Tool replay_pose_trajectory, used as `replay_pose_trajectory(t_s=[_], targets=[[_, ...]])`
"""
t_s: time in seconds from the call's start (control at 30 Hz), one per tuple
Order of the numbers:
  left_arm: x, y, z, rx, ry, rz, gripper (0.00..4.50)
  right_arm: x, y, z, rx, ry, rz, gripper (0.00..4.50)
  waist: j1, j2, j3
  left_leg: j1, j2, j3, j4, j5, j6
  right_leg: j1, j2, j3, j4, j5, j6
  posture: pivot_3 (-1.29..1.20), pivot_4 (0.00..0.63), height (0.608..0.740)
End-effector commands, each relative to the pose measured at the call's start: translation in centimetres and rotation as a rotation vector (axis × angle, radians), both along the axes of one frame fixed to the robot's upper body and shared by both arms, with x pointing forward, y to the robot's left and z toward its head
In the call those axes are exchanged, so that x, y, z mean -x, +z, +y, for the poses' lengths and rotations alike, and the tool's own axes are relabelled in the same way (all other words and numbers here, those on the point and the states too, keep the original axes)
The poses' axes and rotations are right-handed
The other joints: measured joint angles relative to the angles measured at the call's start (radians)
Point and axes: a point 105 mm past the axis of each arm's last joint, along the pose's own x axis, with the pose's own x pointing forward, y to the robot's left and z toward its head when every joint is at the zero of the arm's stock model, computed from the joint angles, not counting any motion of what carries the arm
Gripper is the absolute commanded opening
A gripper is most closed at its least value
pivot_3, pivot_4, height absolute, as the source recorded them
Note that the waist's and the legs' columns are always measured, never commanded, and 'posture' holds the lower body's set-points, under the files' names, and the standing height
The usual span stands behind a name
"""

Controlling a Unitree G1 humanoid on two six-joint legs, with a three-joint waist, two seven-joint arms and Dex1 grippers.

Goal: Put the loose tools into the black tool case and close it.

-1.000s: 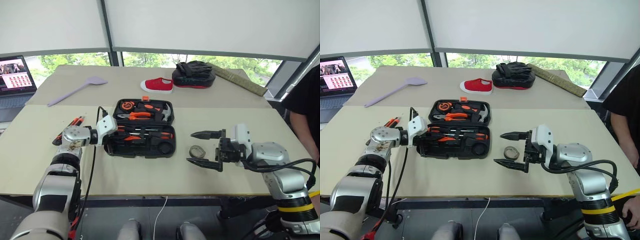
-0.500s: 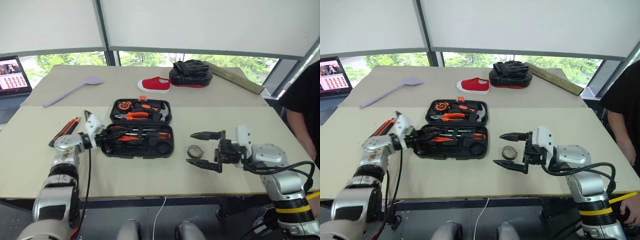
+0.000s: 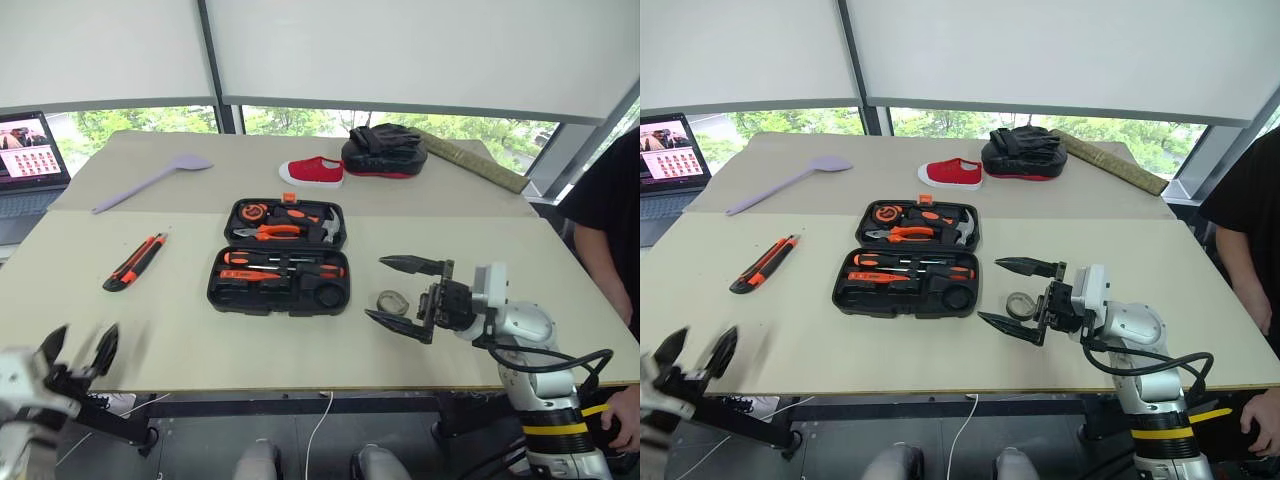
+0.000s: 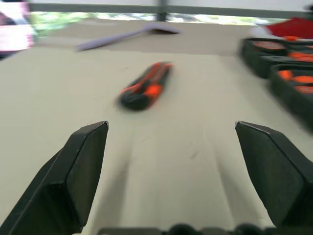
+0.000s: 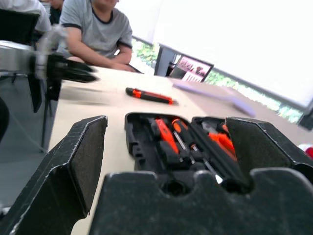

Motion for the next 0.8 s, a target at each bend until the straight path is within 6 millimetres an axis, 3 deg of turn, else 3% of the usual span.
replay_pose_trajectory(t_s=[0.03,0.1,0.23,0.4,0.47,0.57,0.67,0.8], targets=[[2.4,1.1,1.7,-0.018,0.148,-0.028,4.48,-0.3,0.6,0.0,-0.031,-0.027,-0.038,4.5,0.001,-0.001,-0.001,0.001,0.0,0.0,0.0,0.0,0.0,-0.001,0.0,0.0,0.0,0.0,0.0,0.0,0.15,0.74],[2.6,0.6,1.7,0.014,0.15,0.0,4.48,-0.3,0.5,0.3,-0.029,-0.013,-0.037,4.5,0.002,-0.001,-0.001,0.001,0.0,0.0,0.0,0.0,0.0,-0.001,0.001,0.0,0.0,-0.001,0.0,0.0,0.15,0.74],[0.0,1.3,2.0,0.026,0.095,0.064,4.48,-0.5,0.8,0.9,-0.012,0.021,-0.048,4.5,0.004,-0.001,-0.001,0.001,0.0,0.0,0.0,0.0,0.0,-0.001,0.001,0.0,0.0,-0.001,-0.001,0.0,0.15,0.74],[-5.5,3.4,2.4,0.02,-0.051,0.13,4.48,-0.3,1.4,2.1,-0.017,0.054,-0.059,4.5,0.005,-0.002,-0.001,0.002,0.002,0.0,0.0,0.0,-0.001,-0.001,0.001,-0.001,0.001,-0.001,-0.003,0.0,0.15,0.74],[-8.1,3.9,2.8,0.009,-0.044,0.237,4.48,-0.2,1.6,2.5,-0.019,0.063,-0.068,4.5,0.003,-0.002,-0.002,0.002,0.001,0.0,0.0,0.001,0.0,0.0,0.002,-0.001,0.002,-0.001,-0.003,0.0,0.15,0.74],[-11.9,5.2,2.0,0.003,-0.082,0.312,4.48,-0.5,2.1,2.8,-0.051,0.035,-0.094,4.5,0.004,-0.002,-0.002,0.001,0.001,0.0,-0.001,0.005,0.007,0.0,0.003,-0.001,0.002,0.003,0.002,0.0,0.15,0.74],[-15.3,4.9,1.7,0.05,-0.098,0.384,4.48,-0.9,1.8,3.4,-0.05,0.036,-0.088,4.5,0.004,-0.002,-0.002,0.0,0.001,0.0,-0.002,0.005,0.006,-0.001,0.003,-0.001,0.002,0.003,0.002,0.0,0.15,0.74],[-17.5,4.1,1.9,0.048,-0.098,0.476,4.48,-1.5,2.0,3.4,-0.062,-0.012,-0.092,4.5,-0.009,-0.003,-0.002,-0.001,0.001,0.0,-0.002,0.005,0.006,-0.001,0.004,0.0,0.002,0.003,0.003,0.0,0.15,0.74]])
